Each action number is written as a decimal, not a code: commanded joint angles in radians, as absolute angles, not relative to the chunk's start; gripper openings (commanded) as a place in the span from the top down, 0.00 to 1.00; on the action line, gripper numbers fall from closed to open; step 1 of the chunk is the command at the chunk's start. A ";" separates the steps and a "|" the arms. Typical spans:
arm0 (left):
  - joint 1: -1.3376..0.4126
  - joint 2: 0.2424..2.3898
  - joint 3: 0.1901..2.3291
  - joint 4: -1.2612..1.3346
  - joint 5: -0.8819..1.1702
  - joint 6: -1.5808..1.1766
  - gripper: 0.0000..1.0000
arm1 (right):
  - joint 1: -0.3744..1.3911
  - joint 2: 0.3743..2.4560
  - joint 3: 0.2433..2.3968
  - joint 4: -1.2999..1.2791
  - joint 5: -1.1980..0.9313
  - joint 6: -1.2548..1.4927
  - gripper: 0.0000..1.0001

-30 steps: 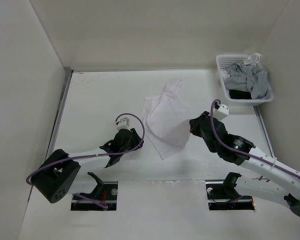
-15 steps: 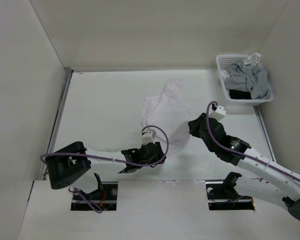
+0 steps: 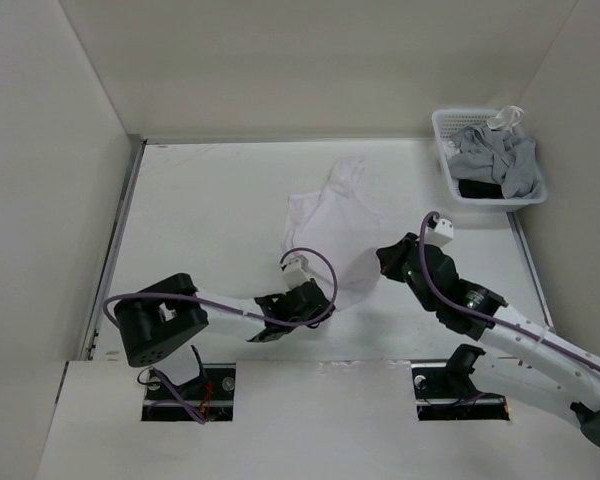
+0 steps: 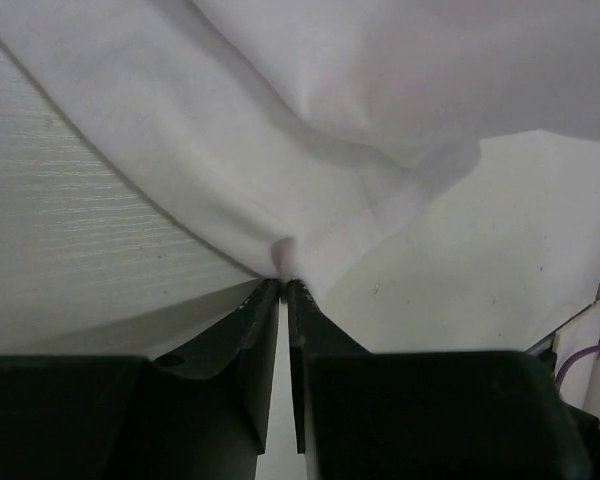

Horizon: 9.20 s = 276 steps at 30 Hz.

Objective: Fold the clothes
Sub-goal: Flatten the tank top out, then fold the tank top

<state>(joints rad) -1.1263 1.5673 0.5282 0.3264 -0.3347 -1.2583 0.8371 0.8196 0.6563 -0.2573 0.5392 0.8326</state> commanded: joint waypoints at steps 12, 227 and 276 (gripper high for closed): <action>-1.076 1.231 0.385 0.080 -0.439 -1.203 1.00 | 0.814 0.753 0.627 -0.187 0.485 0.785 0.99; -0.123 1.462 0.408 0.457 -0.101 -0.956 0.81 | 0.466 1.626 0.597 0.440 -0.041 0.856 0.59; -0.163 0.774 0.528 -0.042 -0.162 -0.871 1.00 | 0.626 1.035 0.679 0.019 0.163 0.663 0.99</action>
<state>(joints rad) -0.1825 0.6258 0.5476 -0.3252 -0.0994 -0.8791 0.7666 0.8799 0.6960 -0.2935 0.4187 0.7307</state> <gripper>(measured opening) 0.007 0.011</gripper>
